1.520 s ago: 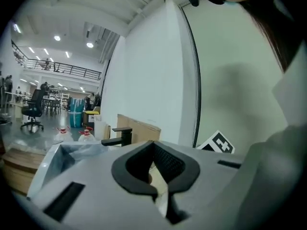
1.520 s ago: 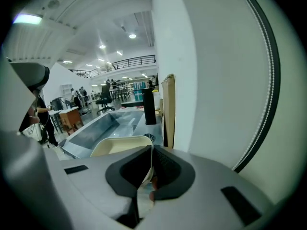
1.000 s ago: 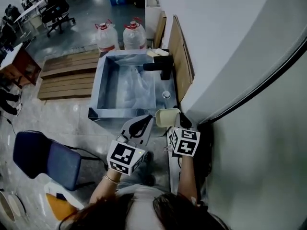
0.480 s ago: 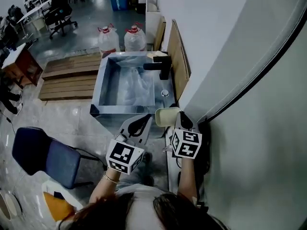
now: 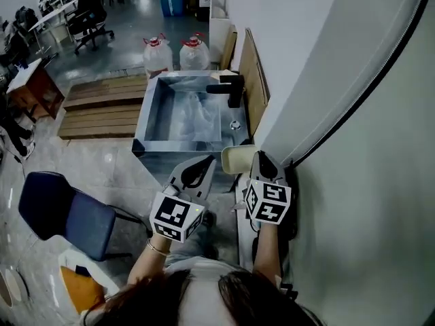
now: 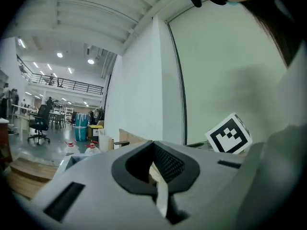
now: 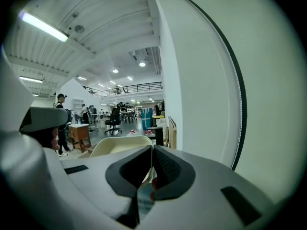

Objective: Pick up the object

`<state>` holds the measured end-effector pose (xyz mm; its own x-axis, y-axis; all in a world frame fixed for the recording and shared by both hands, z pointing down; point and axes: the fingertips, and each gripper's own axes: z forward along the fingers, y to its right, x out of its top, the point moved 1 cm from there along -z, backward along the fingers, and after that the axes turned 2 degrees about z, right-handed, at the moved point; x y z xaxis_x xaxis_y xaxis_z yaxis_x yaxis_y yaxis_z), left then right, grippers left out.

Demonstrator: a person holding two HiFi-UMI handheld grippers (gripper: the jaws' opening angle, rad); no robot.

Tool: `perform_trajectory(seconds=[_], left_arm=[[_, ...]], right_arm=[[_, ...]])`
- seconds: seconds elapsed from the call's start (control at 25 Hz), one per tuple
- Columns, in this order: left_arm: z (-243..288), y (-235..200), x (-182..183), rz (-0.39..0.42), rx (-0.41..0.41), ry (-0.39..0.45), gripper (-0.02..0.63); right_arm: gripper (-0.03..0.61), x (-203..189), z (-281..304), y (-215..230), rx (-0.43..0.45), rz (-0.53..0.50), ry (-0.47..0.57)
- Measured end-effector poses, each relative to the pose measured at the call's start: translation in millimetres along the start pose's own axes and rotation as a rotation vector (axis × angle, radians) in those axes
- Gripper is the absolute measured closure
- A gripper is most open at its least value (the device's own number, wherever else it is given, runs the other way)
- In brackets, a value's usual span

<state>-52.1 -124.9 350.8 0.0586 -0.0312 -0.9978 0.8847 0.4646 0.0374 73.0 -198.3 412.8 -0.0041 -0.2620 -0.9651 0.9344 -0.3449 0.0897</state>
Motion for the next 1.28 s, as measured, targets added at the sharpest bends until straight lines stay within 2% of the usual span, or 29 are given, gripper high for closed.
perform_trajectory(seconds=[1.28], left_arm=[[-57.8,61.9,23.8,0.057,0.028,0.047,0.606]], right_arm=[[0.546,36.5,-112.8,-10.7,0.041,-0.014,0.172]])
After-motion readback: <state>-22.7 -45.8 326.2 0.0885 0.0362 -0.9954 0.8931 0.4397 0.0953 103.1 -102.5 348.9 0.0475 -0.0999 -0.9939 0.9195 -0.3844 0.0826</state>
